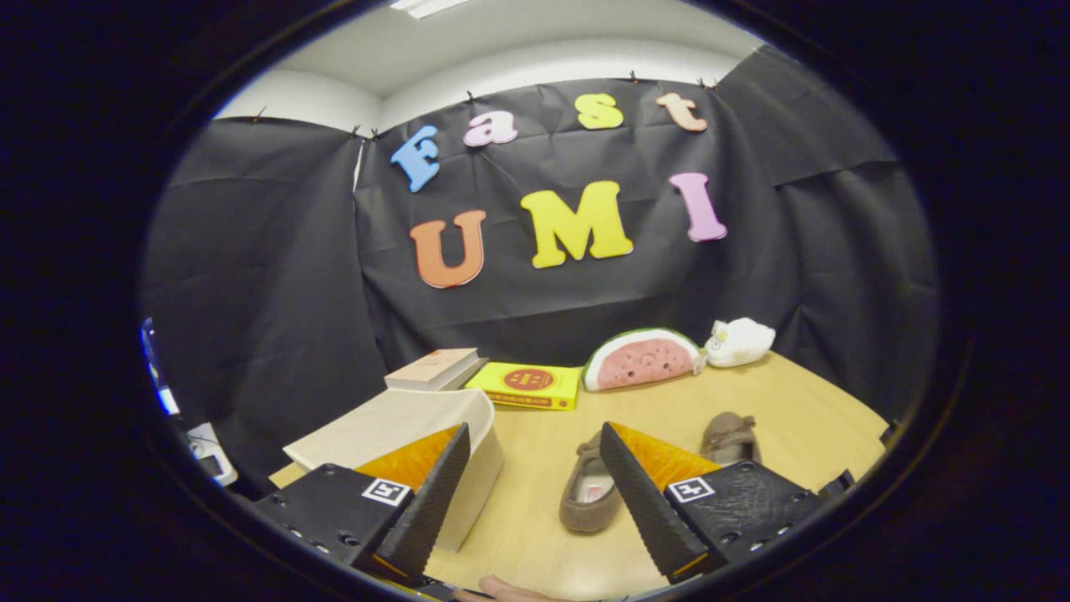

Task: Open the storage box then place both shoes into the box .Put the left shoe in first, then the right shoe, with the right side of both shoes facing outward in a uniform manner.

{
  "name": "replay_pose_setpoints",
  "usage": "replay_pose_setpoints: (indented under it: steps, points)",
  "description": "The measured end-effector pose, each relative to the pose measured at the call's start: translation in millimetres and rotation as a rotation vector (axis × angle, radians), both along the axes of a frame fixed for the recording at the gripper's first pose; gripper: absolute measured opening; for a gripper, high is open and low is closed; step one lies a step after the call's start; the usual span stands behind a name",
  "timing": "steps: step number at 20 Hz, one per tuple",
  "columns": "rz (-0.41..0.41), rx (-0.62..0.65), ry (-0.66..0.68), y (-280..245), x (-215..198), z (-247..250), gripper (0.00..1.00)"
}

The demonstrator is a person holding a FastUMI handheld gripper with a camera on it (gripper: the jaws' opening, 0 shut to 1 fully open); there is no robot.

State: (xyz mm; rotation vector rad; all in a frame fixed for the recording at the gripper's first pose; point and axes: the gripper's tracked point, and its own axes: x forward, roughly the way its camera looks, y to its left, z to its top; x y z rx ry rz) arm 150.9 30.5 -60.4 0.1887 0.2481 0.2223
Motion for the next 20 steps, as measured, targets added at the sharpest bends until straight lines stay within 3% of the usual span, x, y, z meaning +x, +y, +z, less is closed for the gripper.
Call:
replay_pose_setpoints:
  steps: [8, 14, 20]
  points:
    - [0.31, 0.192, 0.207, 82.3, 62.2, -36.3, 0.96]
    - [0.413, 0.332, 0.356, 98.3, 78.4, -69.8, 0.95]
    - [0.513, 0.595, 0.528, 123.3, 77.0, -85.2, 0.96]
